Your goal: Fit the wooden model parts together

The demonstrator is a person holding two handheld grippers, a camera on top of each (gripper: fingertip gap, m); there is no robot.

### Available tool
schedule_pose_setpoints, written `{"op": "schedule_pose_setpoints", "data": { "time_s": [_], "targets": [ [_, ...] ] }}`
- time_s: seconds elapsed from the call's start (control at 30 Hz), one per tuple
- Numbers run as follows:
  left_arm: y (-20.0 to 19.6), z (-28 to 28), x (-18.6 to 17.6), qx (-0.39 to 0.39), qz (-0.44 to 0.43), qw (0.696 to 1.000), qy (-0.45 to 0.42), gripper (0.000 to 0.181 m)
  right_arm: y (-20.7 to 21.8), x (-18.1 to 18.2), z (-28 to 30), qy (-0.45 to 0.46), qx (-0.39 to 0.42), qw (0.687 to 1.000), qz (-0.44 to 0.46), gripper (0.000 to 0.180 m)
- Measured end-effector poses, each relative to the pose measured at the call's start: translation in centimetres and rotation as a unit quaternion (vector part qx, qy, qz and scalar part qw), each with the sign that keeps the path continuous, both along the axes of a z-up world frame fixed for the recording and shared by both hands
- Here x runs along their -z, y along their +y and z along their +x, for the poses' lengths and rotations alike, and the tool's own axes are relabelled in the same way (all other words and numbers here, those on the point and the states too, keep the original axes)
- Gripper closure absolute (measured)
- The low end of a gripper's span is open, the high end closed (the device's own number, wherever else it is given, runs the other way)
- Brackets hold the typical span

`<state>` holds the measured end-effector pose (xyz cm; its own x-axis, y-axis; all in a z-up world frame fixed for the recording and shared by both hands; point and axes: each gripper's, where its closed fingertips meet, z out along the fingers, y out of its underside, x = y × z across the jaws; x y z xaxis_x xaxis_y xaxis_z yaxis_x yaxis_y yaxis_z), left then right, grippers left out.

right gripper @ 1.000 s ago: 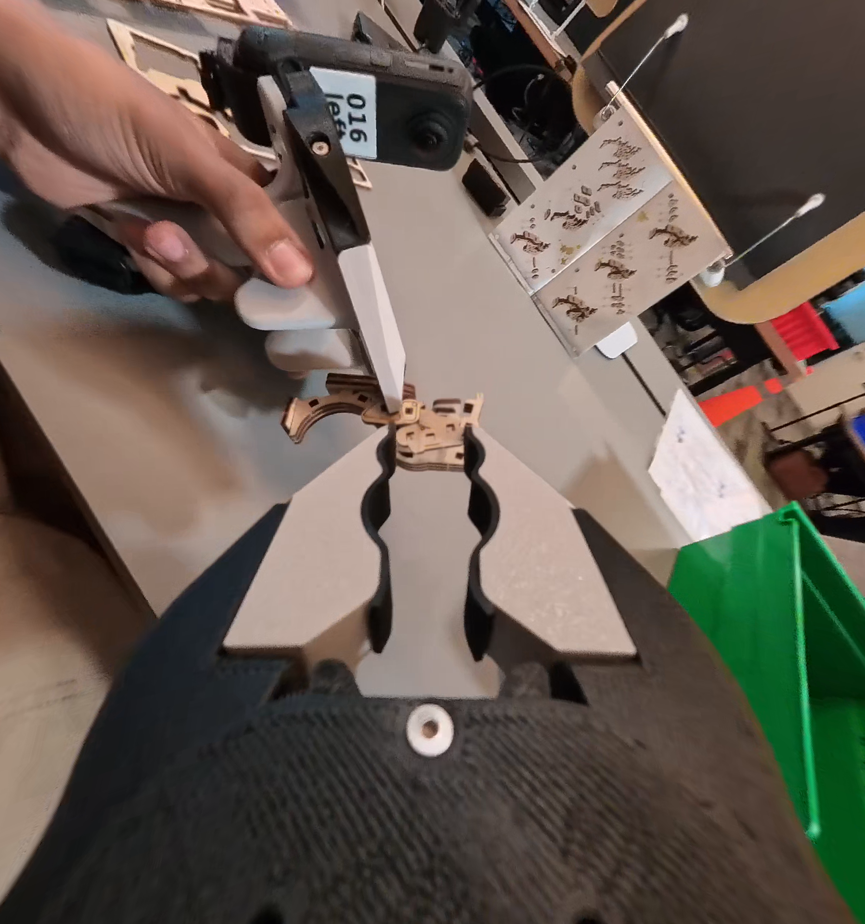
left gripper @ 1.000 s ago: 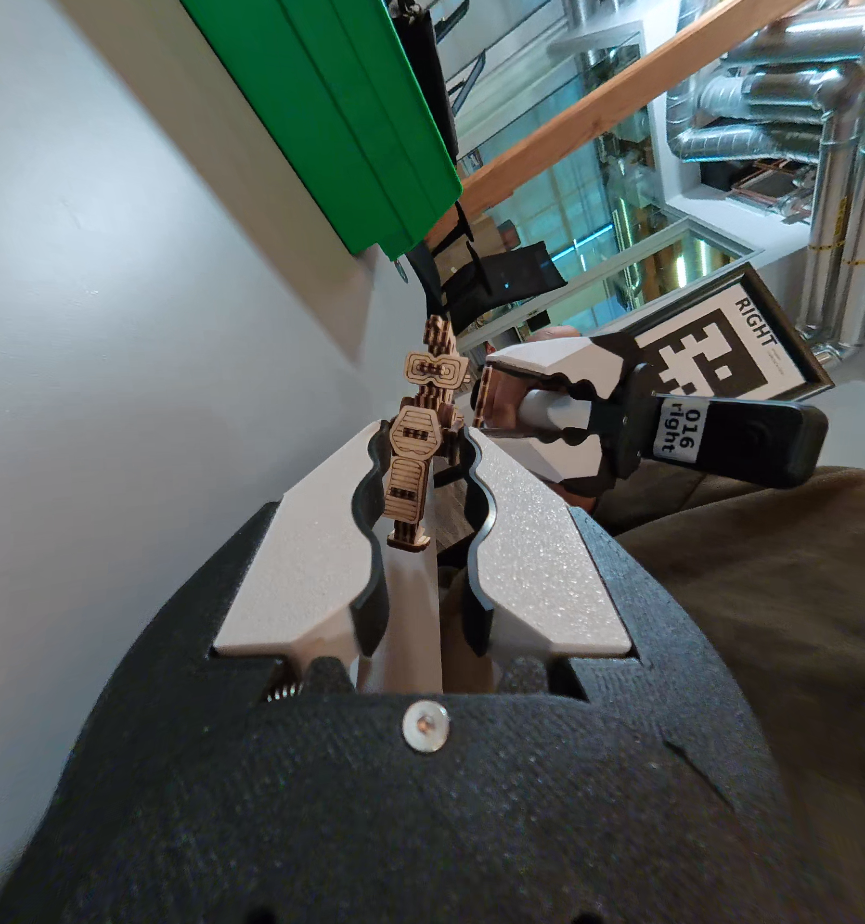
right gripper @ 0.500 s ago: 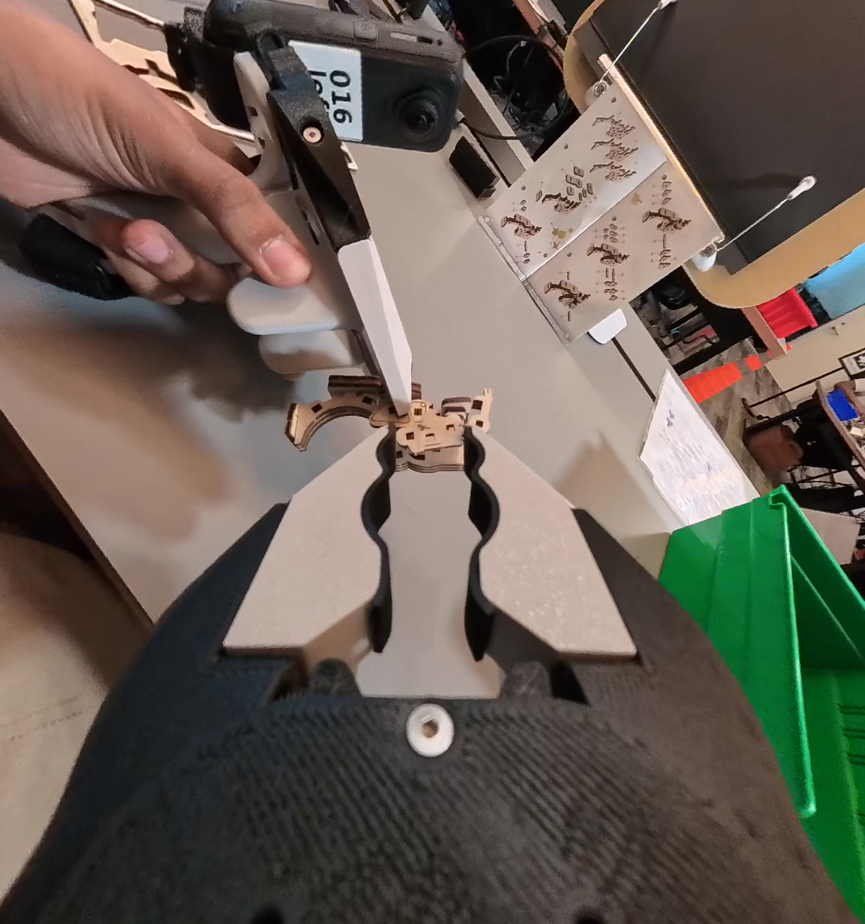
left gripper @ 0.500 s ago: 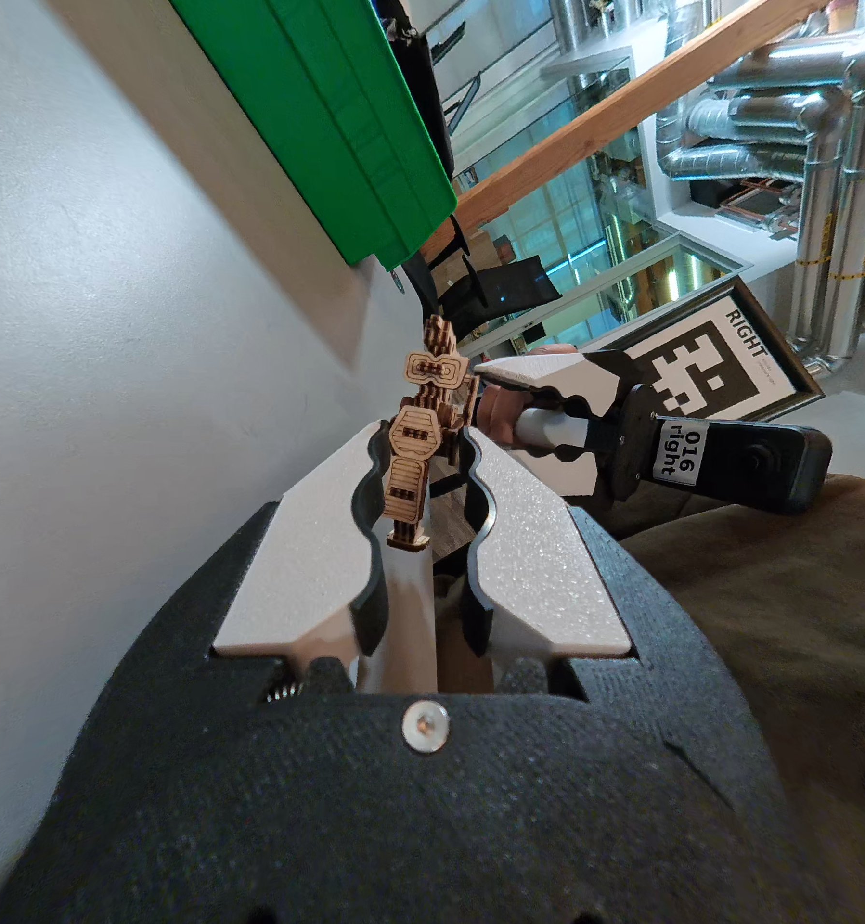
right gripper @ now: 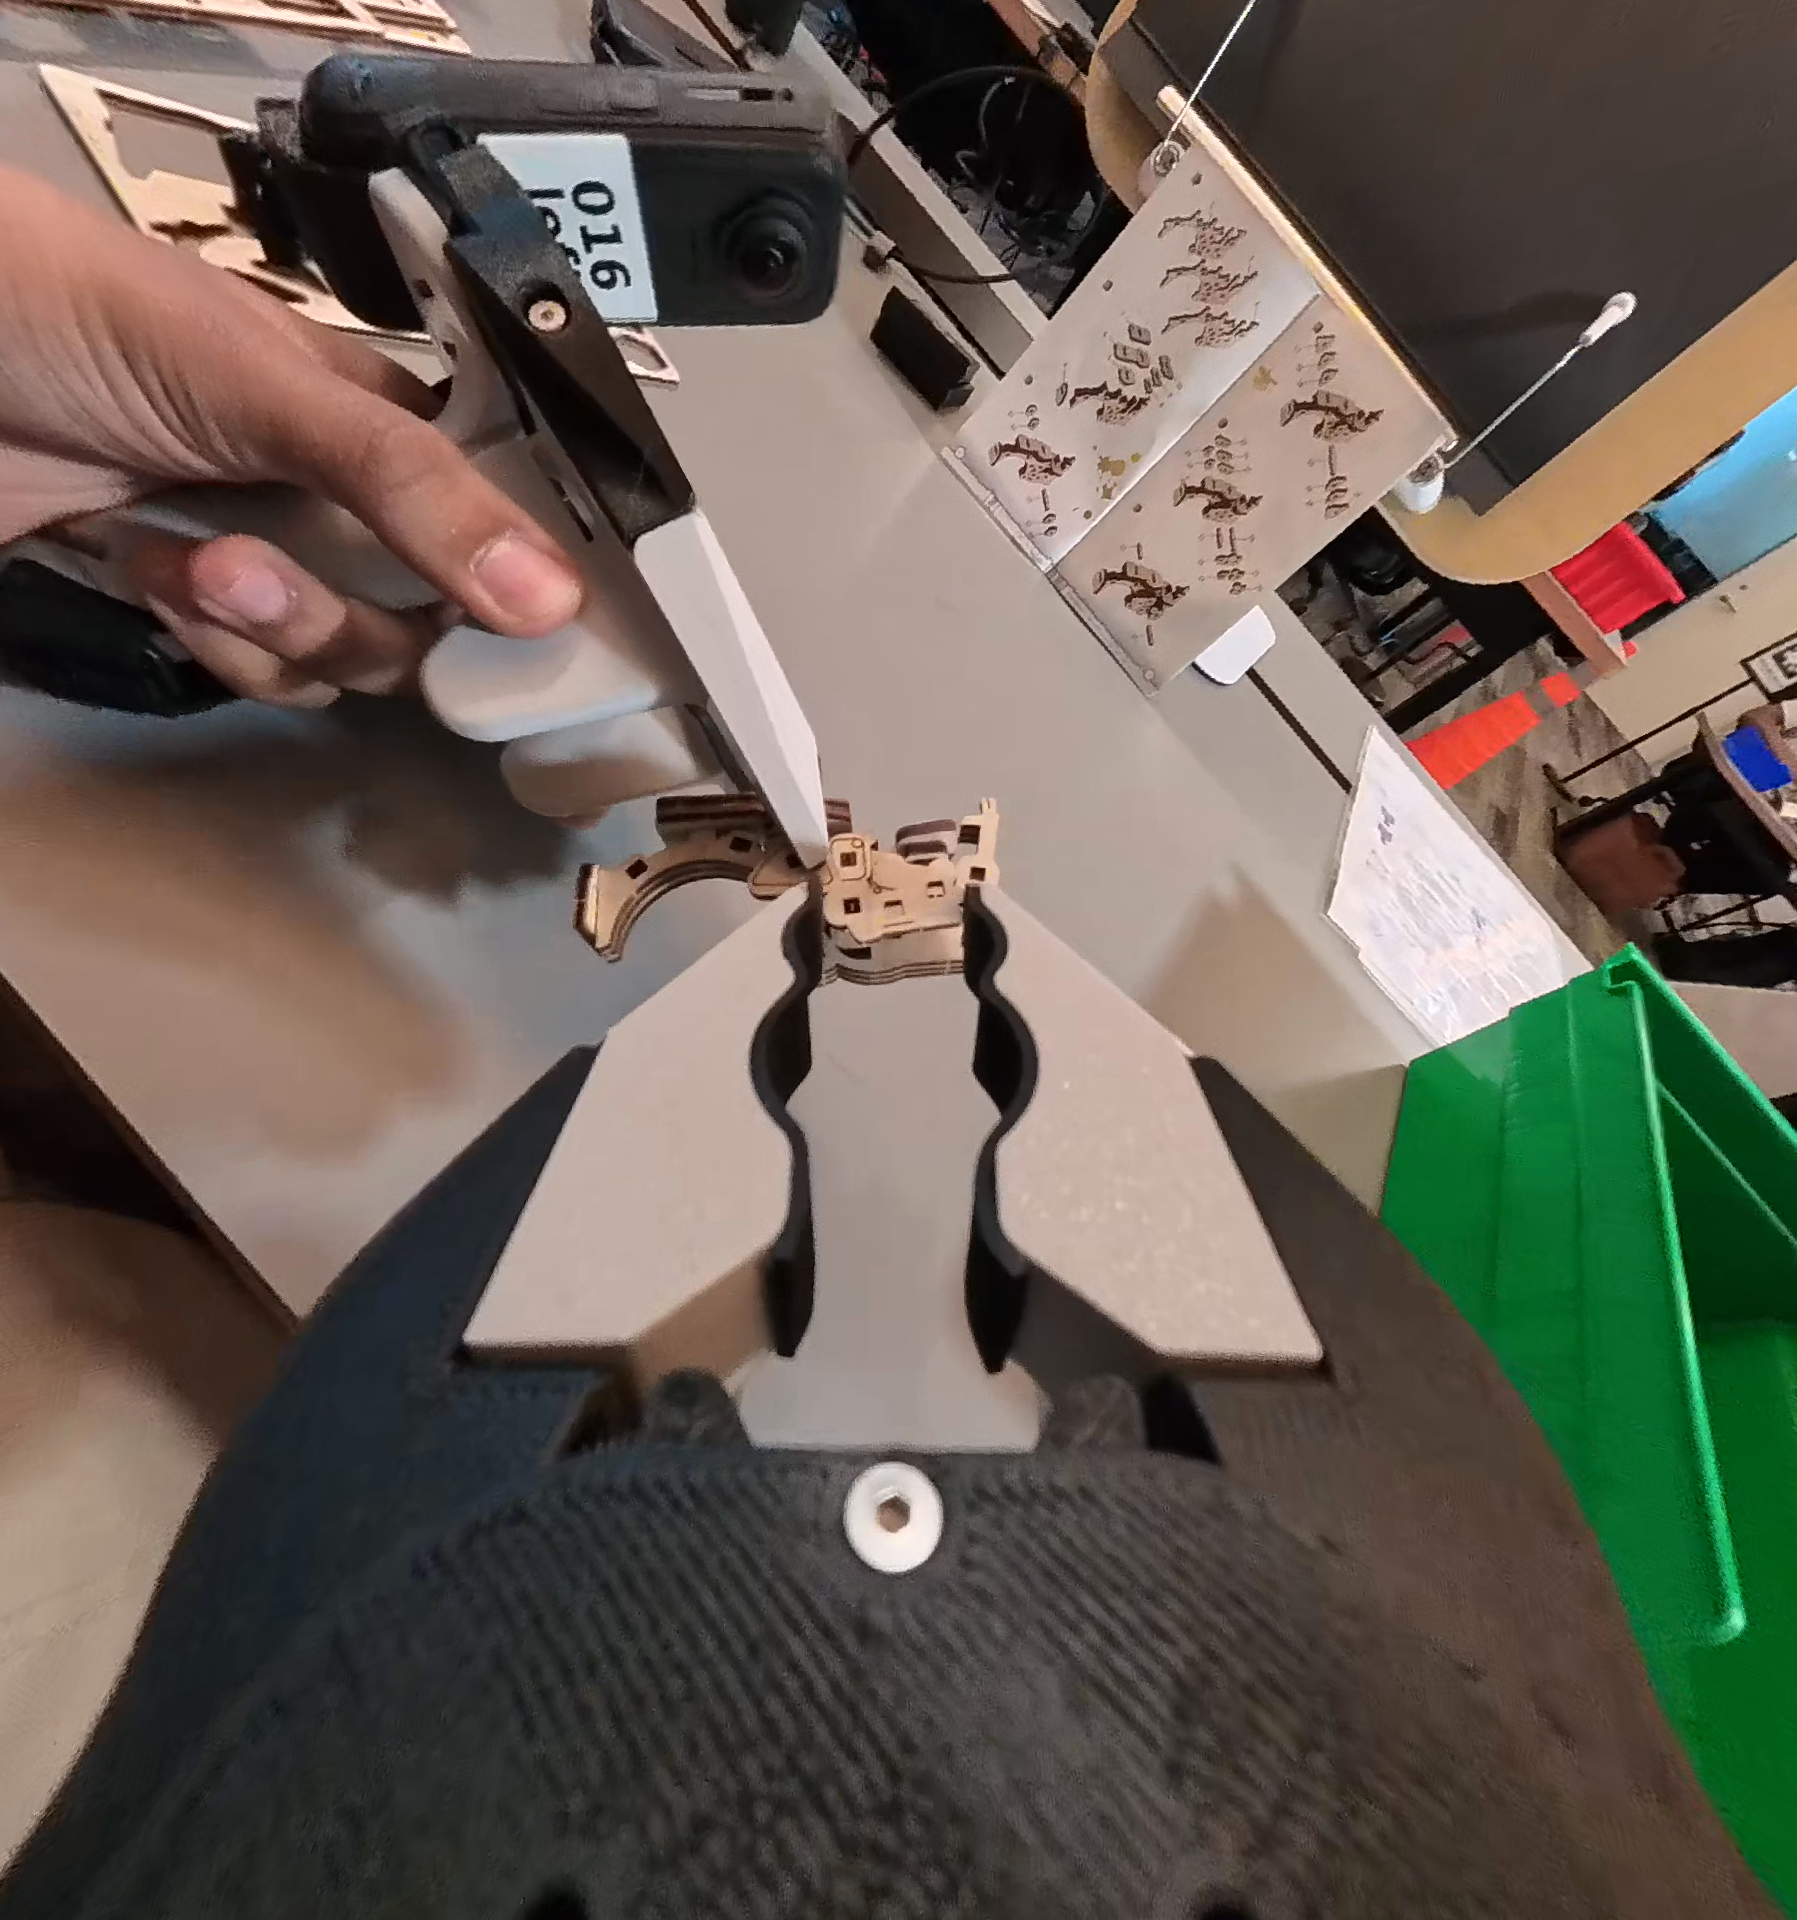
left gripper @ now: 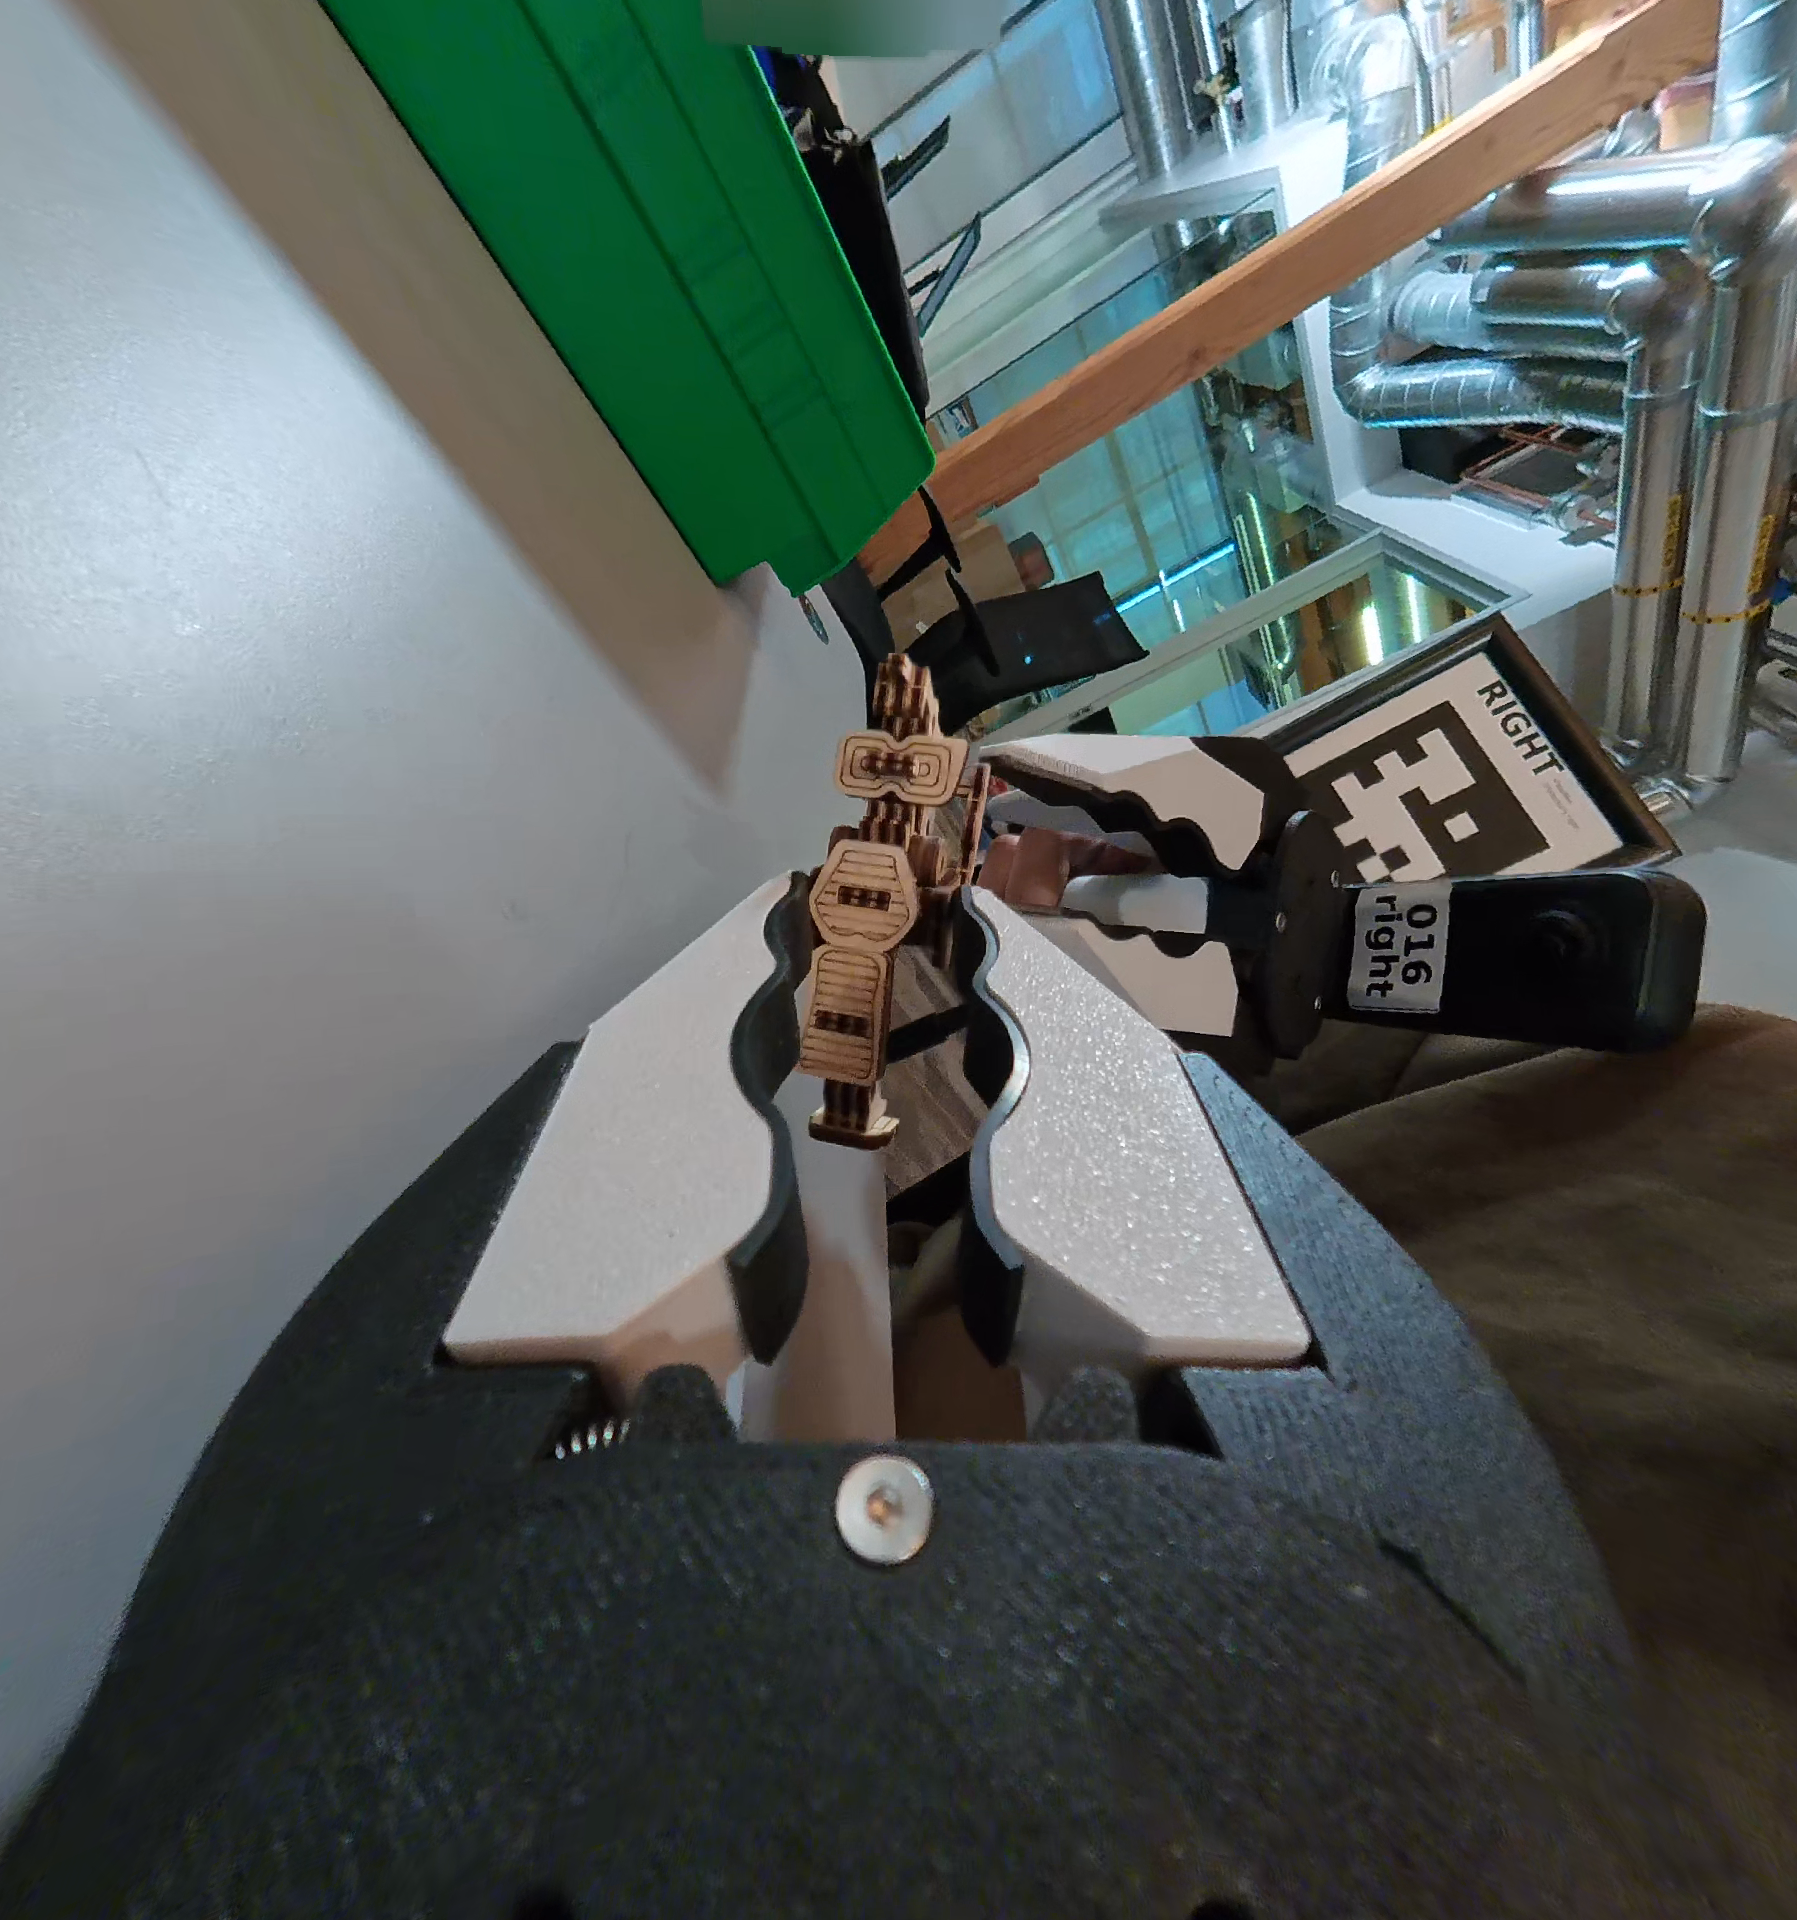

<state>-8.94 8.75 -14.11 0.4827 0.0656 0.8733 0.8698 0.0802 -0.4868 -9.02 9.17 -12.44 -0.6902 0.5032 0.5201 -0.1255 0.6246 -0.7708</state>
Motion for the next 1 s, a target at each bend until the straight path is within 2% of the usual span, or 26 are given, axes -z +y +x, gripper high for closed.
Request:
{"op": "schedule_pose_setpoints", "data": {
  "time_s": [1.0],
  "targets": [
    [-0.16, 0.37, -0.9, 0.002, 0.025, 1.0, 0.015, 0.16, 0.07, -0.82, 0.23, -0.004, 0.001, 1.0, -0.029, 0.154]
  ]
}}
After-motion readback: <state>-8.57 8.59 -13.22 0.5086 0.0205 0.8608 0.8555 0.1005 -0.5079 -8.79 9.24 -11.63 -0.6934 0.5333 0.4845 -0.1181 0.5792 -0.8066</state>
